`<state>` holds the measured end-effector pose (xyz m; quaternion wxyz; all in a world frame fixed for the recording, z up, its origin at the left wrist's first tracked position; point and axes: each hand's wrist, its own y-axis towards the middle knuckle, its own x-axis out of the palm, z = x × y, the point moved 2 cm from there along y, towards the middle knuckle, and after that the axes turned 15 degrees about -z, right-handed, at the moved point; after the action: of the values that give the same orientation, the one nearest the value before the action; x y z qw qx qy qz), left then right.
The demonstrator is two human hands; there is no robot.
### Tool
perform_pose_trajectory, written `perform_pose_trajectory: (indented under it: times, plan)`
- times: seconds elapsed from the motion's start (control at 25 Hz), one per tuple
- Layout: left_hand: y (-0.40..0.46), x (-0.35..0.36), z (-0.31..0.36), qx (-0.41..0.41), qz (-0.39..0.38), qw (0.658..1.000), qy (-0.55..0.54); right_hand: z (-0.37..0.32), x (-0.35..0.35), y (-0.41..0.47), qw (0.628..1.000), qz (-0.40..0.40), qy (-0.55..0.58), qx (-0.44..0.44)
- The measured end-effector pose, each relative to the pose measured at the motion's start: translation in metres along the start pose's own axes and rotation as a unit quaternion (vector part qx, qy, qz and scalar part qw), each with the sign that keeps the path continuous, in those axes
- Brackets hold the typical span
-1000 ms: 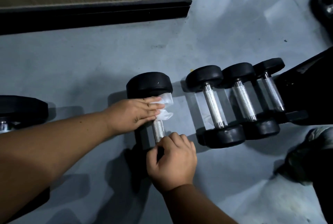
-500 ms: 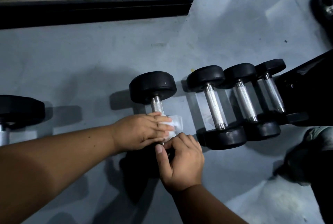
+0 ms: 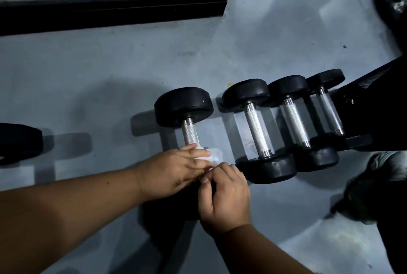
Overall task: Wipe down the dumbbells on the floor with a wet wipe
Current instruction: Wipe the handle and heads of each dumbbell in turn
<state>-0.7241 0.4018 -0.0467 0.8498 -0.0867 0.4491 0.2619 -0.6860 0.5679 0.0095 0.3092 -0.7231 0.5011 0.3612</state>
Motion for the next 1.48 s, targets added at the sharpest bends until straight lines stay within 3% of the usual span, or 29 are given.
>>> perform_pose_trajectory:
  times: [0.12, 0.36, 0.48, 0.6, 0.76, 0.88, 1.12, 1.36, 1.48]
  plan:
    - [0.008, -0.009, -0.013, -0.001, -0.023, 0.998, 0.053, 0.001, 0.000, 0.000, 1.000, -0.003, -0.002, 0.002]
    - [0.013, -0.028, -0.028, -0.091, 0.060, 0.993, 0.043, 0.000, 0.001, 0.000, 1.000, -0.001, 0.012, 0.015]
    - [0.010, -0.006, 0.005, -0.030, 0.027, 0.999, 0.025, 0.001, 0.000, -0.001, 1.000, 0.011, 0.017, 0.016]
    - [0.003, -0.007, -0.002, 0.008, -0.022, 0.999, 0.044, 0.001, -0.001, 0.000, 0.999, 0.020, 0.020, 0.018]
    - [0.008, -0.033, -0.036, -0.072, 0.036, 0.997, 0.021, 0.000, -0.001, 0.000, 0.999, 0.014, 0.028, 0.026]
    - [0.010, -0.027, -0.026, -0.104, 0.058, 0.993, 0.013, 0.001, -0.003, 0.000, 0.999, 0.016, 0.033, 0.022]
    - [0.004, -0.006, -0.004, 0.010, -0.048, 0.999, 0.022, 0.008, -0.005, 0.001, 0.999, 0.010, 0.042, 0.028]
    - [0.019, -0.032, -0.033, -0.116, 0.018, 0.993, 0.009, 0.010, -0.006, 0.002, 0.998, 0.011, 0.060, 0.028]
    - [0.018, -0.008, -0.001, -0.077, -0.005, 0.997, 0.020, 0.012, -0.005, 0.001, 0.998, 0.007, 0.053, 0.025]
